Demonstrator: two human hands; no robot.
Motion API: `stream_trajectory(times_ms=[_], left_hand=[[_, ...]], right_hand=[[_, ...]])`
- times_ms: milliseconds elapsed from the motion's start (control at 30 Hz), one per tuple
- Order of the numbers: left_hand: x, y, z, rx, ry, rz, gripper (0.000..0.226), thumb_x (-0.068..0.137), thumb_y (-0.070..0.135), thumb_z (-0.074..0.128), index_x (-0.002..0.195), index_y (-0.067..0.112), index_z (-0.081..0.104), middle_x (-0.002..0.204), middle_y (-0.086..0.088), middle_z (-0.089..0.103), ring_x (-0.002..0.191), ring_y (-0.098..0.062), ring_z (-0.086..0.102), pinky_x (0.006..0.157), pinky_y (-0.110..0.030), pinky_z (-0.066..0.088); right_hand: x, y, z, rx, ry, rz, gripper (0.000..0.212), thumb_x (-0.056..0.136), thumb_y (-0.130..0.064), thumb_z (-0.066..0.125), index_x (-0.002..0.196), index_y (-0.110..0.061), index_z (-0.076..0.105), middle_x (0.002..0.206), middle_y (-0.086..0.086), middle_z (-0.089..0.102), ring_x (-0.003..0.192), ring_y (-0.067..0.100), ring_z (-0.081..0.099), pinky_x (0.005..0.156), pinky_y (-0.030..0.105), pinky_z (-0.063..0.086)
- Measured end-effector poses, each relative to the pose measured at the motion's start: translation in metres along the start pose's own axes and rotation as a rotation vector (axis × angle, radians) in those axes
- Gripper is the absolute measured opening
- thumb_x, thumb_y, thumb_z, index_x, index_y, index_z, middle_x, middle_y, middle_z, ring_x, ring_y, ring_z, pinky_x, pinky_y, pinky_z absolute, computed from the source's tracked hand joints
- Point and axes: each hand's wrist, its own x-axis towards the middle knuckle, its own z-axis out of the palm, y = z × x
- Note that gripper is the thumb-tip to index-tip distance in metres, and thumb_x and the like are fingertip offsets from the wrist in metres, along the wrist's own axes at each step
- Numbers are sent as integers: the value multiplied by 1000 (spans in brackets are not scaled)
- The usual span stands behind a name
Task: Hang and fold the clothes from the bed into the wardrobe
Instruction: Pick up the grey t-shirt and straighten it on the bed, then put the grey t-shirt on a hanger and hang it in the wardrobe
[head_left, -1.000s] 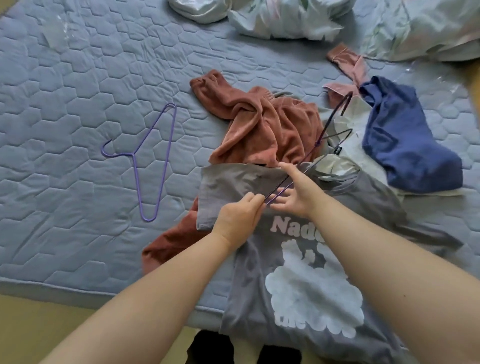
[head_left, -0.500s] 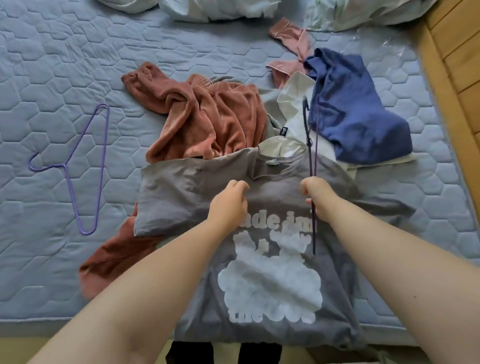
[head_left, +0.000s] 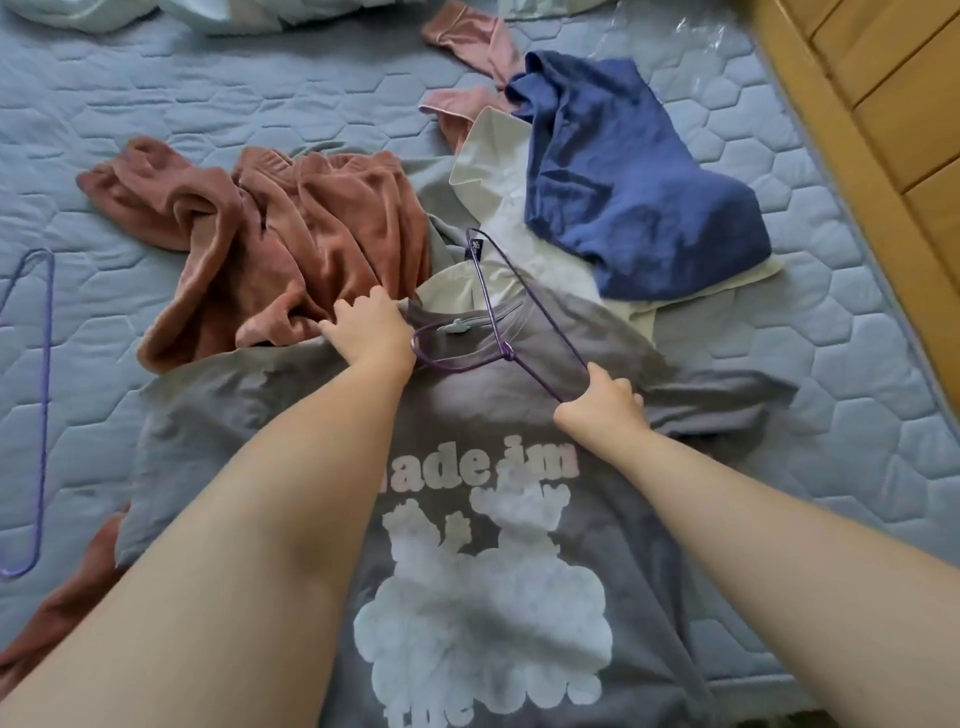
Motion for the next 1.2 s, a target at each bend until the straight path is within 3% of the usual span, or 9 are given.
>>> stream_trajectory(times_ms=[100, 233, 467, 600, 700, 767, 833, 933, 1200], left_hand=[[-10, -10, -11, 133, 17, 80, 27, 88, 17, 51, 110, 13, 66, 117, -12, 58, 113, -33, 44, 95, -45, 35], [-36, -25, -50, -77, 154, 138, 26, 87, 28, 55, 98, 14, 74, 103, -13, 51, 100, -34, 45, 83, -42, 39], [-88, -23, -155, -379, 95, 104, 26, 94, 26, 43, 99, 23, 68, 102, -10, 68, 98, -34, 59, 77, -35, 41], [-121, 10, -229, -506, 74, 204, 26, 93, 21, 42, 98, 16, 68, 102, -11, 67, 98, -35, 58, 78, -34, 39], [-143, 36, -287, -659, 13, 186, 28, 91, 13, 43, 104, 8, 68, 110, -14, 66, 101, -32, 57, 83, -31, 41], [-157, 46, -325, -722, -57, 188, 32, 86, 6, 44, 107, 7, 68, 112, -16, 66, 104, -33, 59, 92, -36, 47], [-171, 52, -364, -817, -111, 212, 35, 82, 0, 44, 107, 7, 68, 111, -18, 66, 105, -34, 60, 93, -41, 49], [-191, 61, -421, -1010, -151, 267, 37, 86, -3, 43, 113, 5, 66, 112, -20, 65, 104, -35, 62, 91, -43, 52], [-261, 88, -551, -1182, -221, 617, 32, 92, -5, 43, 114, 0, 65, 117, -20, 64, 111, -34, 60, 87, -33, 50]], right_hand=[[-10, -1, -11, 26, 16, -24, 83, 74, -20, 51, 150, -23, 18, 146, 15, 29, 134, 37, 27, 107, 41, 29], [-38, -7, -33, 173, -74, -105, 73, 81, -9, 44, 150, -19, 22, 146, 12, 36, 131, 32, 37, 105, 37, 36], [-117, -36, -107, 457, -103, -187, 54, 88, 8, 36, 138, -11, 42, 91, 5, 49, 71, 15, 44, 52, 15, 36], [-169, -47, -165, 455, 0, -274, 49, 91, 4, 41, 138, -8, 41, 124, 21, 52, 103, 31, 54, 82, 32, 45], [-214, -49, -204, 639, 30, -270, 30, 91, 9, 39, 113, -2, 57, 99, 21, 62, 67, 27, 60, 57, 32, 49], [-246, -50, -230, 629, 181, -271, 27, 90, 8, 36, 87, -9, 57, 86, 12, 60, 50, 22, 57, 43, 28, 46], [-279, -46, -250, 525, 387, -323, 28, 90, 4, 38, 76, -13, 55, 85, 12, 63, 60, 26, 58, 50, 28, 45], [-335, -43, -274, 394, 638, -407, 15, 92, -7, 52, 83, -10, 64, 89, 13, 66, 83, 29, 59, 67, 32, 44], [-483, -30, -334, 452, 1173, -399, 20, 97, -24, 51, 96, -13, 68, 80, 0, 60, 72, 17, 51, 54, 24, 32]])
